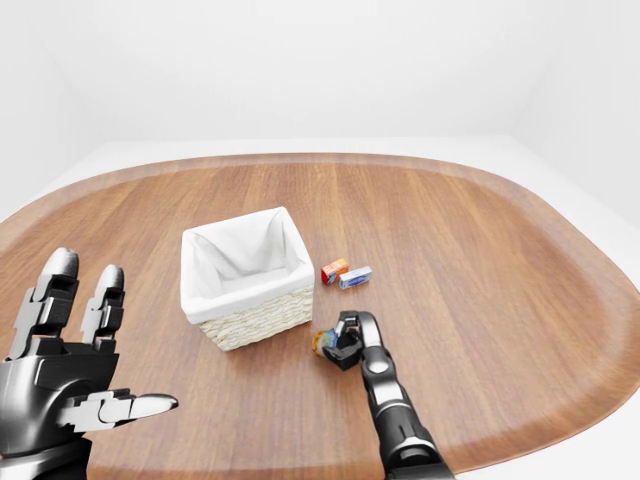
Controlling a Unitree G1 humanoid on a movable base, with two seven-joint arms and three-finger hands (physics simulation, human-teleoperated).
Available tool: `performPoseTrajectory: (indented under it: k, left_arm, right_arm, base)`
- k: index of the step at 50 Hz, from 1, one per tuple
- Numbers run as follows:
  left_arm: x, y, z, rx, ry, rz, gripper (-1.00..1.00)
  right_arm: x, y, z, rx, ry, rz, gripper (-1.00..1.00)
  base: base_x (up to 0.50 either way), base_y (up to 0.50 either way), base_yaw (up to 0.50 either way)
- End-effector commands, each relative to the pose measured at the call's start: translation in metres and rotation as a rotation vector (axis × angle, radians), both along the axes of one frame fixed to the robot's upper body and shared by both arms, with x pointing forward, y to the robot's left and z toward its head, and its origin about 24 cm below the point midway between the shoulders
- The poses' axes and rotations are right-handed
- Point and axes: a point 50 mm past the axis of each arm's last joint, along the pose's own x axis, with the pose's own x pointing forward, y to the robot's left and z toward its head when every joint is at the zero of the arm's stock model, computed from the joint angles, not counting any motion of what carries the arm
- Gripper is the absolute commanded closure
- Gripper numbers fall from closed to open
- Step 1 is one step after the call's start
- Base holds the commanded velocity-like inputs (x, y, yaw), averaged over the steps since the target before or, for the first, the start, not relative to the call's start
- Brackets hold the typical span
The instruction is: Pick up the alphabet soup and put it in the basket.
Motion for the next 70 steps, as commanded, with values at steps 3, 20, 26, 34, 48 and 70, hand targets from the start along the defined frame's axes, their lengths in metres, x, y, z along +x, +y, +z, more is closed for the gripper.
performPoseTrajectory:
  k: [3,20,26,34,48,70]
  left_arm:
    - [0.001,0.0,0.0,0.0,0.0,0.001,-1.0]
    - [-0.003,0.001,0.003,-0.001,-0.01,0.004,-1.0]
    - [-0.003,-0.001,0.001,-0.001,0.001,0.001,-1.0]
    - [-0.001,-0.003,-0.001,0.002,0.01,-0.002,-1.0]
    - [-0.001,-0.003,-0.001,0.003,0.01,-0.006,-1.0]
    - [0.0,-0.003,-0.002,0.004,0.013,-0.012,-1.0]
  right_arm:
    - [0.002,-0.002,0.039,0.047,-0.224,0.01,1.0]
    - [-0.019,-0.023,0.056,-0.045,-0.325,-0.011,1.0]
    - [-0.031,-0.039,0.066,-0.066,-0.364,-0.04,1.0]
    - [-0.041,-0.042,0.1,-0.057,-0.505,-0.04,1.0]
    - [-0.046,-0.043,0.133,-0.048,-0.574,-0.053,1.0]
    - [-0.055,-0.028,0.198,-0.038,-0.83,0.006,1.0]
  base:
    - [0.0,0.0,0.0]
    - [0.0,0.0,0.0]
    - [0.0,0.0,0.0]
    - [0.0,0.0,0.0]
    - [0.0,0.0,0.0]
    - [0.0,0.0,0.0]
